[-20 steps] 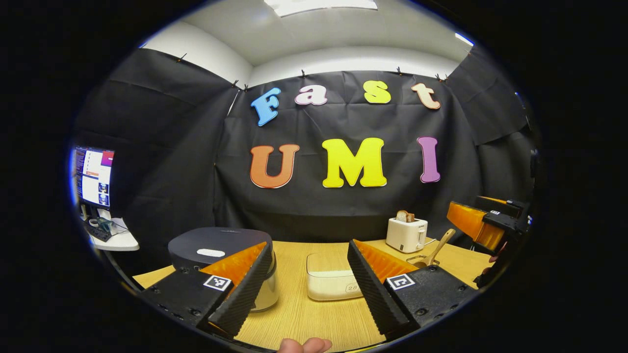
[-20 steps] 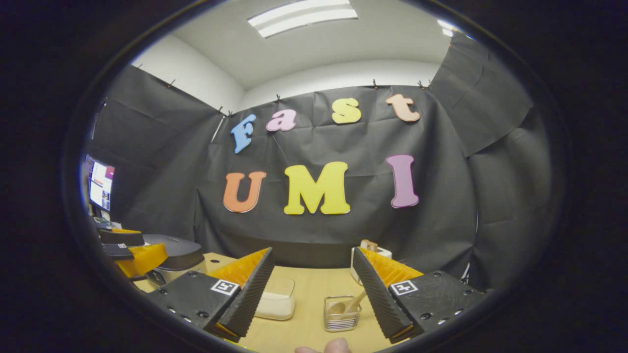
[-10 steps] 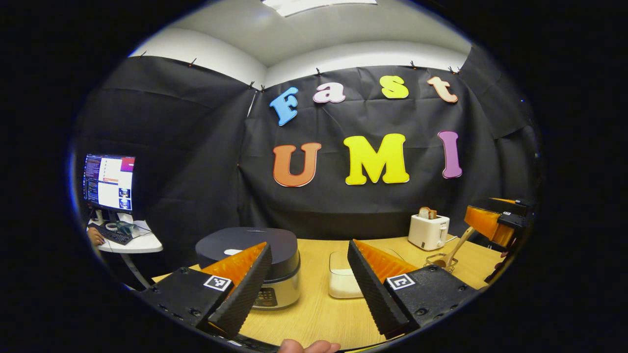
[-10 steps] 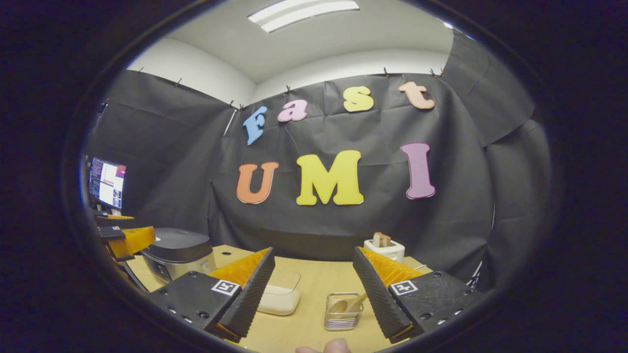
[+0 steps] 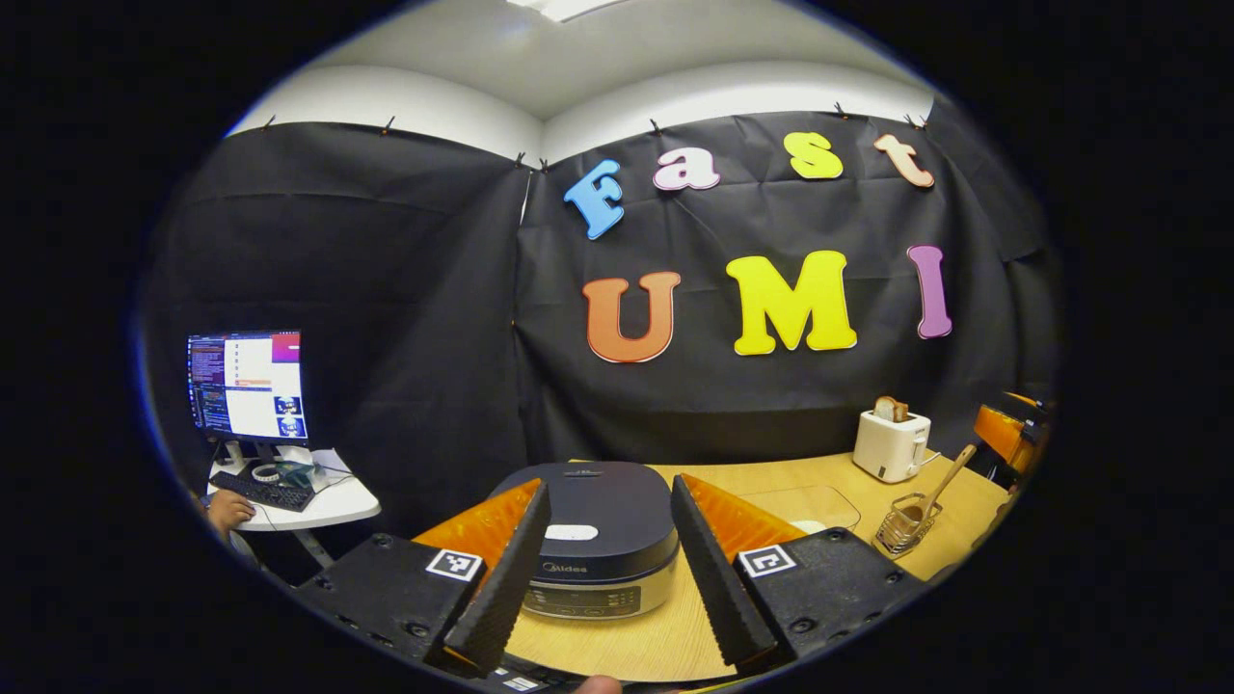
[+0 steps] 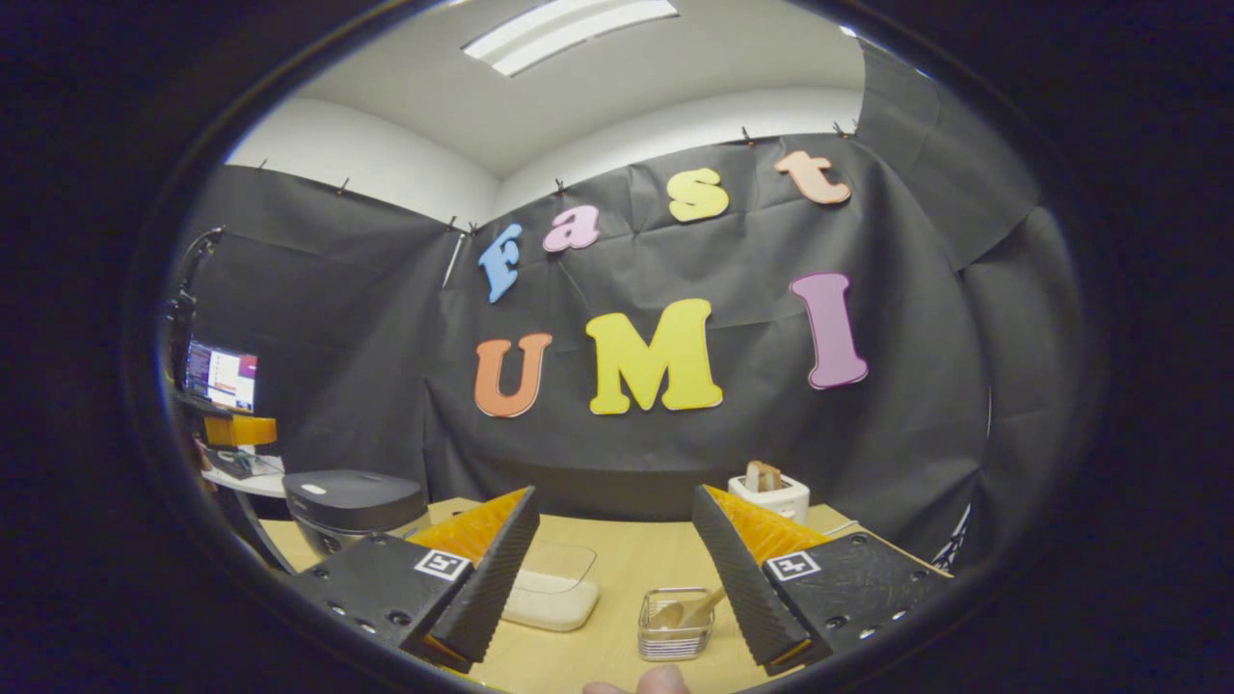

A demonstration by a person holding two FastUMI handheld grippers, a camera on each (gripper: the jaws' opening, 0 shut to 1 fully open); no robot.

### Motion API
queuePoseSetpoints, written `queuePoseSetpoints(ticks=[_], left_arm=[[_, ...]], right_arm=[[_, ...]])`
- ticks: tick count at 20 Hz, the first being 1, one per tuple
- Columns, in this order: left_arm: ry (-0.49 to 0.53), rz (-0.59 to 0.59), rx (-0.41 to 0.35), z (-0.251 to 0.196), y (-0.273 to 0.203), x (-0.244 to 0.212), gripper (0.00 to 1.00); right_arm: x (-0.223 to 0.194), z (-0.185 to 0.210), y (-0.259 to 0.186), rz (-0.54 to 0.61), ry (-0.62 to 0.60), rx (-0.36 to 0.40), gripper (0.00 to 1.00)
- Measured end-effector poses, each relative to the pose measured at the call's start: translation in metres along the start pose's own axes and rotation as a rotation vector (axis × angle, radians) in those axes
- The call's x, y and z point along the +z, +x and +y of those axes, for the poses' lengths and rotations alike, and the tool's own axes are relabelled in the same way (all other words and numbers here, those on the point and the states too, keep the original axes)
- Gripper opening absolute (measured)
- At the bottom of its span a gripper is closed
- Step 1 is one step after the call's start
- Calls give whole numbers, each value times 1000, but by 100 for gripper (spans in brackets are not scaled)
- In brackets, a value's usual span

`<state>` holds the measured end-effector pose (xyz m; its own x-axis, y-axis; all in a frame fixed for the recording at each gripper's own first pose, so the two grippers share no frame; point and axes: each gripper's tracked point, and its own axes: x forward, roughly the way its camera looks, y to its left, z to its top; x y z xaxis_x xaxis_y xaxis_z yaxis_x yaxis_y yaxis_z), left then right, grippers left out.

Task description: Close the left gripper, press the button to open the rice cooker; take a wooden spoon from the chopstick holder with the right hand, scoop a spoonful of rice and pour it into the rice cooker, then put the wooden spoon back into the chopstick holder.

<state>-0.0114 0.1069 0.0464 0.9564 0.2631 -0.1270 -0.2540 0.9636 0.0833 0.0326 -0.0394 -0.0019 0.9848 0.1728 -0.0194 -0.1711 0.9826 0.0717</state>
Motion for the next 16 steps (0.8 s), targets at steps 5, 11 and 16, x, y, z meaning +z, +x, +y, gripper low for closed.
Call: queuePoseSetpoints(ticks=[5,11,16], left_arm=[[-37,180,-35,2,42,-17,51],[-130,416,-39,5,67,-48,14],[-142,570,-27,9,73,-72,3]], right_arm=[[-7,-14,3,12,35,-3,94],[-12,-32,5,13,57,-14,96],[-23,-48,7,27,72,-32,96]])
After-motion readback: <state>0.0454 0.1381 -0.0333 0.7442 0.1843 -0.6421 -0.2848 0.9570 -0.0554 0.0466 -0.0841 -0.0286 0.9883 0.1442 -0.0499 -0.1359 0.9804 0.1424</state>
